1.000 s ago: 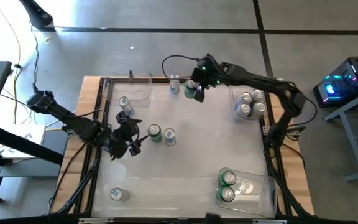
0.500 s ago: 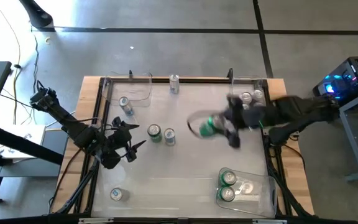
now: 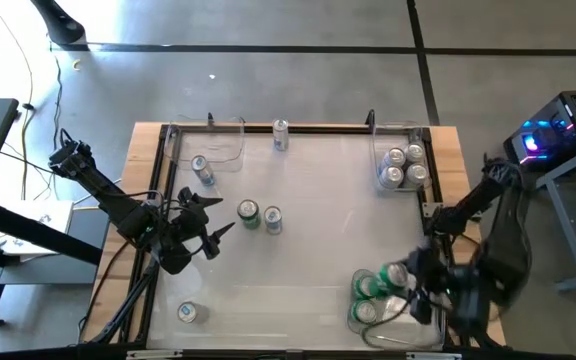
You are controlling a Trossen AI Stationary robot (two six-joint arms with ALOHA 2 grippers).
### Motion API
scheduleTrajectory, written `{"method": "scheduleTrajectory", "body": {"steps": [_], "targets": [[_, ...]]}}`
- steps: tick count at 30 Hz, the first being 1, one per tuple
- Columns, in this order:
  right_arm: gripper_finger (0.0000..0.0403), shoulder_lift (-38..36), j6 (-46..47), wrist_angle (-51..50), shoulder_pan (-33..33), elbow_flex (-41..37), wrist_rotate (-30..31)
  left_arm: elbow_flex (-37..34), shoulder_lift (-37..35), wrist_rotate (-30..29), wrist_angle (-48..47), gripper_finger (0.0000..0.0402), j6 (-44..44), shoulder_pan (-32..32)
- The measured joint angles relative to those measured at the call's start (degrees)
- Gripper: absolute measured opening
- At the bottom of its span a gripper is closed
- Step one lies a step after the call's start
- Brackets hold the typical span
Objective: Sort soda cans
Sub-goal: Put the top green soda can into the bottom transparent bin
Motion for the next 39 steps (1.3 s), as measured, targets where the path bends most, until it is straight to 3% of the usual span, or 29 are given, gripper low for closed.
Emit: {"method": "scheduleTrajectory", "body": {"steps": [8,17,21,27,33,39], "targets": [[0.0285,6.0,25.4,-6.9,10.4,-1.4,0.6,0.0,0.0,0.0,0.0,0.0329,0.0,0.0],[0.0285,6.2,43.7,2.2,17.5,-18.8,0.5,0.0,0.0,-0.3,0.0,0.0329,1.6,0.0],[0.0285,6.2,41.1,11.6,16.6,-26.2,2.1,0.0,0.0,-1.7,0.0,0.0329,2.1,0.0],[0.0285,6.0,28.5,21.6,12.1,-31.7,3.2,0.0,0.0,-4.7,0.0,0.0329,2.1,0.1],[0.0285,6.0,17.1,24.2,9.7,-31.9,2.5,0.0,0.0,-6.1,1.1,0.0329,2.1,0.2],[0.0313,6.0,15.4,24.3,9.5,-32.0,2.0,0.0,0.0,-6.1,1.5,0.0329,1.7,0.5]]}}
